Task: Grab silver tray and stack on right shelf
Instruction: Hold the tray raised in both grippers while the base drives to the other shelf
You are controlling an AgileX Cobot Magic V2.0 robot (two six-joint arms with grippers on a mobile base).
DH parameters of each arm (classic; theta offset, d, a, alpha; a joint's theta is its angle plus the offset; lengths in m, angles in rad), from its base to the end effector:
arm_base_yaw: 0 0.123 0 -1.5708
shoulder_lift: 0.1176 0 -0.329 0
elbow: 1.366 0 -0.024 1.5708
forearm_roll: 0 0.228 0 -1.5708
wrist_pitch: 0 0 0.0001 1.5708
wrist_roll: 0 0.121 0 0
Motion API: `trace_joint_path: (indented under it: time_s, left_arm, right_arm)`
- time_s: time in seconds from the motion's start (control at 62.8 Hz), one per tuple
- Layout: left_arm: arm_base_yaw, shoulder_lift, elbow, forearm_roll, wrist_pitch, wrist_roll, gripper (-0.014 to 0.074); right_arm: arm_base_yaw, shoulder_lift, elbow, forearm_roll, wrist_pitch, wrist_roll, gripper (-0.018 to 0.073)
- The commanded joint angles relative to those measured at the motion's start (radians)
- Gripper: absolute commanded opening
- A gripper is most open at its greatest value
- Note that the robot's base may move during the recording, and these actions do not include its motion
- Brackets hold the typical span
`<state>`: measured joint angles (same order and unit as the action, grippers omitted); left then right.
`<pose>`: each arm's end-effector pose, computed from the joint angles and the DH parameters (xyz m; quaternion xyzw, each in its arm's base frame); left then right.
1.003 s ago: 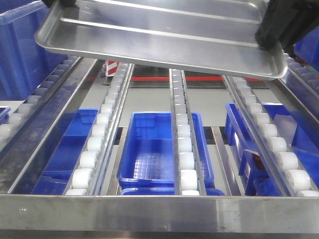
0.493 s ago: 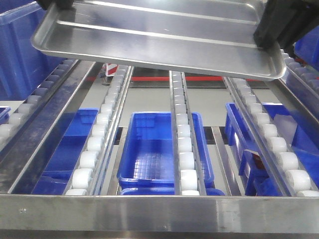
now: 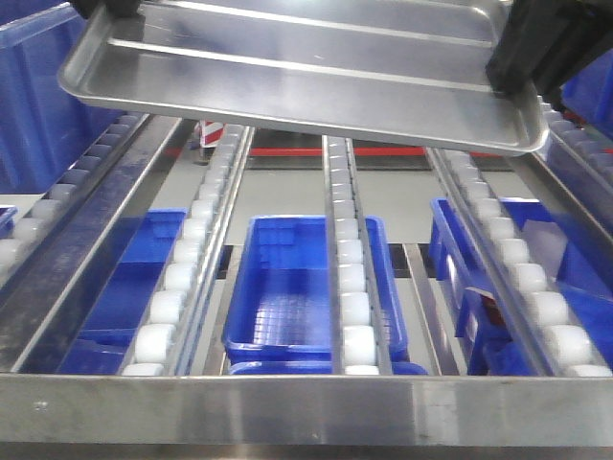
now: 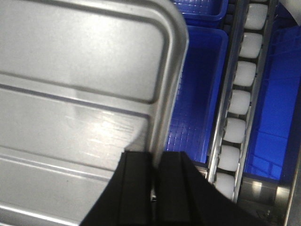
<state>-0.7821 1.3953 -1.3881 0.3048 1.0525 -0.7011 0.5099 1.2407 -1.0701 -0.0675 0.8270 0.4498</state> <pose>0.2166 -0.1707 0.3984 0.0712 0.9424 -0.0875 0.3149 0.2072 0.1090 0.3541 -0.0420 0.9446 0.1222 0.3017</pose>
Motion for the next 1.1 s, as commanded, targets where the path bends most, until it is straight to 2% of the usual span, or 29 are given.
trace_joint_path:
  time_s: [0.0,1.082]
  left_arm:
    - [-0.008,-0.030,-0.037,0.043,-0.040,-0.006,-0.0093]
    - [-0.008,-0.030,-0.037,0.043,-0.040,-0.006,-0.0093]
  right_arm:
    - [-0.001,-0.029,-0.034,-0.021,-0.031,-0.027,0.0057]
    - [-0.001,-0.029,-0.034,-0.021,-0.031,-0.027,0.0057]
